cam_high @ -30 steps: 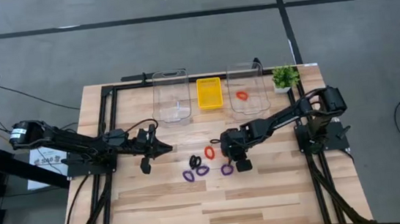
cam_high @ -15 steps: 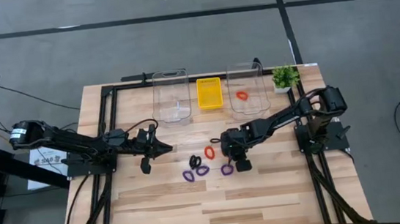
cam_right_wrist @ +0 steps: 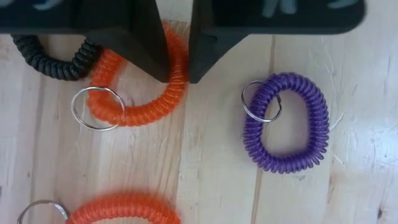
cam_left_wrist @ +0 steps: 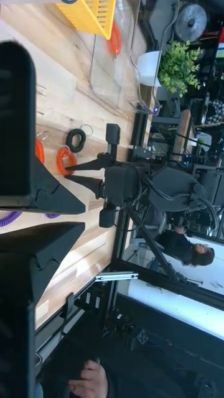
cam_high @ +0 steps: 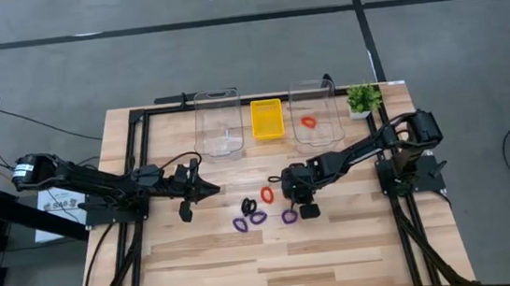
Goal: Sort spring keychains
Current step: Put the right orange spring keychain into the right transparent bin
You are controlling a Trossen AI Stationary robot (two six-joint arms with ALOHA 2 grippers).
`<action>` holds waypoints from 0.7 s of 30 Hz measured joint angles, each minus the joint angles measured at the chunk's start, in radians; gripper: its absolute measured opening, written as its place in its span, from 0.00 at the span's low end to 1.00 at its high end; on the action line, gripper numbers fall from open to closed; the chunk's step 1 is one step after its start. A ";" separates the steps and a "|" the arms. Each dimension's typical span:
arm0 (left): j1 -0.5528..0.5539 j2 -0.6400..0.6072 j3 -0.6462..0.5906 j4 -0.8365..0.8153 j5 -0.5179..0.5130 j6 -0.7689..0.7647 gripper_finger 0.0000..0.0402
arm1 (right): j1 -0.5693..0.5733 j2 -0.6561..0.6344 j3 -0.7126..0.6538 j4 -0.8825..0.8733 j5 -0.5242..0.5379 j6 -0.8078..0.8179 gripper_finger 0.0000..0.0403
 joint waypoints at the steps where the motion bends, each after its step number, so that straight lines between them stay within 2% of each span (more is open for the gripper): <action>1: 0.000 0.000 0.000 0.000 0.000 0.000 0.07 | 0.002 0.000 0.000 0.001 0.000 0.000 0.09; 6: 0.000 0.000 0.000 0.000 0.000 -0.007 0.07 | 0.002 -0.004 0.000 0.008 -0.004 0.000 0.02; 14: 0.000 0.000 0.000 0.000 0.000 -0.018 0.07 | 0.003 -0.004 -0.001 0.020 -0.008 0.001 0.07; 21: 0.000 0.000 0.000 0.000 0.000 -0.018 0.07 | 0.003 -0.003 0.013 0.007 -0.010 0.001 0.04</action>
